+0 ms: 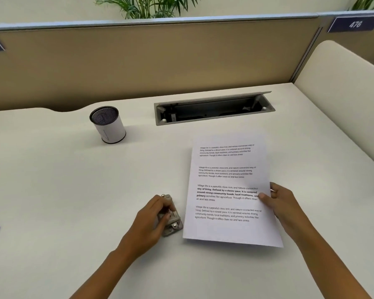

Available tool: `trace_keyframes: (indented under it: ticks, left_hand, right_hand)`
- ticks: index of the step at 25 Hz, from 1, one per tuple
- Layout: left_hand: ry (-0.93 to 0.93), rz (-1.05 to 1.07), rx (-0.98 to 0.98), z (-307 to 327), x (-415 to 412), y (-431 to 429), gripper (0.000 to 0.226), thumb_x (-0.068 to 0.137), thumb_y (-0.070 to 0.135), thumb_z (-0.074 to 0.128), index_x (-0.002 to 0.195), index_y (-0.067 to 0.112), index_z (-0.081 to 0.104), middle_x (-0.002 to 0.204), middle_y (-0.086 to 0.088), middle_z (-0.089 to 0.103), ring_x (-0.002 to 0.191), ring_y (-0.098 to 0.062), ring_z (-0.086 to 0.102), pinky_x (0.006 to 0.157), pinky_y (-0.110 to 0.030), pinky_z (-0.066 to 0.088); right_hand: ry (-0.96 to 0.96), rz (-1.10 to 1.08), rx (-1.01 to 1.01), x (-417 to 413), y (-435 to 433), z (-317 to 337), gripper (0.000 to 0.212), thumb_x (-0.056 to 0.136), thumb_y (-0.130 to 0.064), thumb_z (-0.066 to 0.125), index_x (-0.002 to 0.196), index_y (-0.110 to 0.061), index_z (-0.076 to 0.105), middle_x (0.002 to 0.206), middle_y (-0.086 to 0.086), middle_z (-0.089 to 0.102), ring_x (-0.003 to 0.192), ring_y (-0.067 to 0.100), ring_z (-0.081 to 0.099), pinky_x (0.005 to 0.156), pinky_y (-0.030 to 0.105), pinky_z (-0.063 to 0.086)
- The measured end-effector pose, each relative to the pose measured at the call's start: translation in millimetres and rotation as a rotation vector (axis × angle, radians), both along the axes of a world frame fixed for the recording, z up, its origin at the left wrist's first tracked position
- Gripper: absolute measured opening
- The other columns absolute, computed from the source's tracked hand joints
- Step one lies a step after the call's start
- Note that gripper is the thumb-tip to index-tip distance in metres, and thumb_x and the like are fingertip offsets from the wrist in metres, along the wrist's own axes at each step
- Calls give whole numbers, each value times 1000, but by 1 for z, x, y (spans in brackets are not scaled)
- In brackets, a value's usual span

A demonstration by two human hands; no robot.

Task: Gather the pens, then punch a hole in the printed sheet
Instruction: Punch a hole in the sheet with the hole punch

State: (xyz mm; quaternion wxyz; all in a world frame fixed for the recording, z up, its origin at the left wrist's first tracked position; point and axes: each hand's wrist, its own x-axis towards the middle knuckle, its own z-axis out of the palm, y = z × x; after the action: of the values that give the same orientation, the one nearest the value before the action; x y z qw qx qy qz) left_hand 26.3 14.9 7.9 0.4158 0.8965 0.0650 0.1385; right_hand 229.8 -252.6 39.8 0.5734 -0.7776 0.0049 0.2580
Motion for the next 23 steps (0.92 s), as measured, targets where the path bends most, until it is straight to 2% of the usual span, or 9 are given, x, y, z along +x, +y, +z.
trace_keyframes:
  ticks: [5,7,9,12,14,16,17,21,23]
  left_hand:
    - [5,-17,-68,5,-31,0,32,83,-1,56,99,27,56,99,15,56,91,-13,58,79,-15,44]
    - [-8,-16,-168,9,-38,-1,40,79,-10,55,101,23,58,104,9,59,104,-17,59,86,-19,47]
    - [-22,98,-256,14,-42,-8,42,78,-13,56,100,22,59,106,5,61,111,-15,59,91,-22,49]
    - [26,488,-254,15,-44,-18,27,85,4,63,97,28,61,105,6,63,97,-7,62,81,-20,53]
    - [164,647,-310,12,-46,-17,16,87,20,65,102,25,63,107,4,64,93,-10,64,81,-28,54]
    - [268,668,-414,9,-45,-16,22,85,26,67,106,18,64,106,0,65,97,-21,64,85,-42,55]
    - [289,676,-452,9,-44,-17,24,85,27,68,106,16,65,104,-1,66,98,-22,64,85,-44,55]
    - [292,737,-546,11,-40,-21,17,83,26,71,98,19,68,97,0,68,92,-19,67,76,-41,60]
    - [290,761,-574,9,-40,-23,11,82,27,71,92,23,68,93,3,69,90,-19,68,80,-42,58]
  right_hand:
    - [15,78,-28,-26,-4,-1,27,92,1,54,109,-19,63,103,8,73,95,30,69,88,42,53]
    - [19,104,-33,-35,-5,-2,27,92,1,54,111,-18,62,106,9,72,96,30,69,90,45,53]
    - [25,123,-43,-43,-4,-3,28,92,1,54,113,-17,62,106,9,72,97,31,69,92,47,53]
    - [34,124,-36,-52,-3,-5,27,92,1,54,110,-17,63,104,9,73,95,31,69,90,46,53]
    - [40,128,-36,-60,-2,-7,27,92,1,54,108,-19,63,104,9,73,95,31,69,90,46,53]
    - [49,138,-38,-67,-2,-11,27,92,1,54,110,-17,63,104,10,73,96,32,69,91,47,53]
    - [54,145,-38,-70,-1,-13,27,92,1,54,111,-17,63,104,10,73,95,32,69,90,47,53]
    - [67,156,-29,-76,-1,-17,26,92,1,55,106,-20,64,103,9,74,94,30,70,89,45,54]
    - [66,160,-31,-77,-1,-18,27,92,0,55,107,-20,64,101,8,74,93,29,71,87,43,55]
